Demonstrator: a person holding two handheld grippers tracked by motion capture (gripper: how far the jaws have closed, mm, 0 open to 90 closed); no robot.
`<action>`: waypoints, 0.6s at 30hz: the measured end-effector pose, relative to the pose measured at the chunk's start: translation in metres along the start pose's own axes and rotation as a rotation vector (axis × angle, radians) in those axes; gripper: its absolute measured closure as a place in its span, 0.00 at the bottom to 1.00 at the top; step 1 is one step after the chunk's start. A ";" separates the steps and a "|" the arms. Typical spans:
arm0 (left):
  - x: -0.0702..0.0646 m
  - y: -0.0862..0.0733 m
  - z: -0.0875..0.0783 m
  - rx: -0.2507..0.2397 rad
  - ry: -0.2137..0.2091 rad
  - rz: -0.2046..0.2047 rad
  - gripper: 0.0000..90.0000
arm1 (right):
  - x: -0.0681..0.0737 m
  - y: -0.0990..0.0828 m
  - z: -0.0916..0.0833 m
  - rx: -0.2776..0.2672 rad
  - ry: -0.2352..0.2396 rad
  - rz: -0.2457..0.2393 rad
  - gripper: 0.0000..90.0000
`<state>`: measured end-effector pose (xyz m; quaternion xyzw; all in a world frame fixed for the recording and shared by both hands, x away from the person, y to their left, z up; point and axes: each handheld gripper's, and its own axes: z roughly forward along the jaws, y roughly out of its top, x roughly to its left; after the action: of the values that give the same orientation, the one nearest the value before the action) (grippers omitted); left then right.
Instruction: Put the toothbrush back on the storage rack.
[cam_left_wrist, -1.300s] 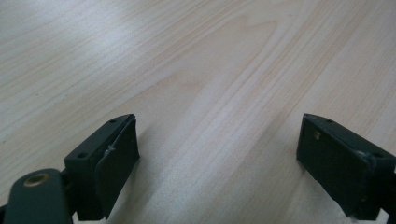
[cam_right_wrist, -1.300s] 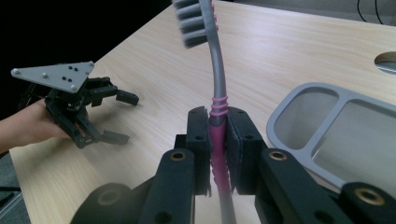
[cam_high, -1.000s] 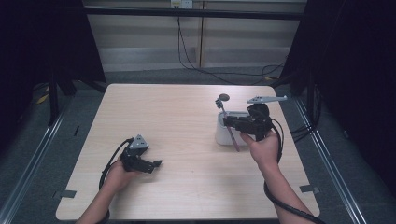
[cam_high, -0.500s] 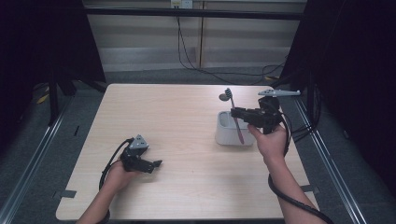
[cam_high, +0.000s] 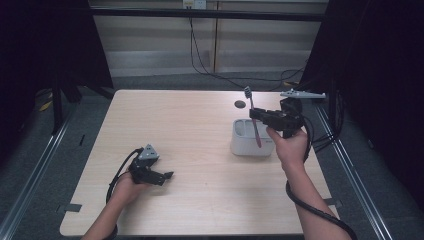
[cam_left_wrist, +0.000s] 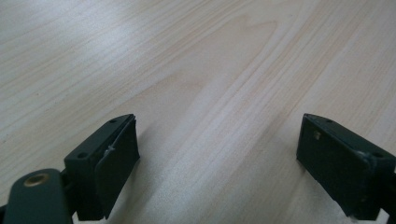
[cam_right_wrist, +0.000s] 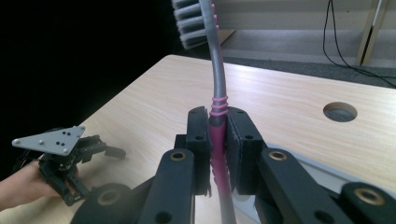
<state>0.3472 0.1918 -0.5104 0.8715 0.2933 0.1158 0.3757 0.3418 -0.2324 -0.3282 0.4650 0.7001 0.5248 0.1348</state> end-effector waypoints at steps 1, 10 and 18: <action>0.000 0.000 0.000 0.000 -0.001 -0.001 0.14 | 0.000 0.001 0.000 -0.005 0.000 -0.003 0.89; 0.000 0.000 0.000 0.000 -0.001 0.000 0.14 | 0.000 0.006 0.005 -0.023 -0.004 -0.004 0.89; 0.000 0.000 0.000 0.000 -0.001 -0.001 0.14 | -0.005 0.006 0.008 -0.038 -0.017 -0.002 0.89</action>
<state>0.3472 0.1918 -0.5104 0.8714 0.2935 0.1153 0.3759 0.3532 -0.2311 -0.3276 0.4662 0.6893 0.5338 0.1502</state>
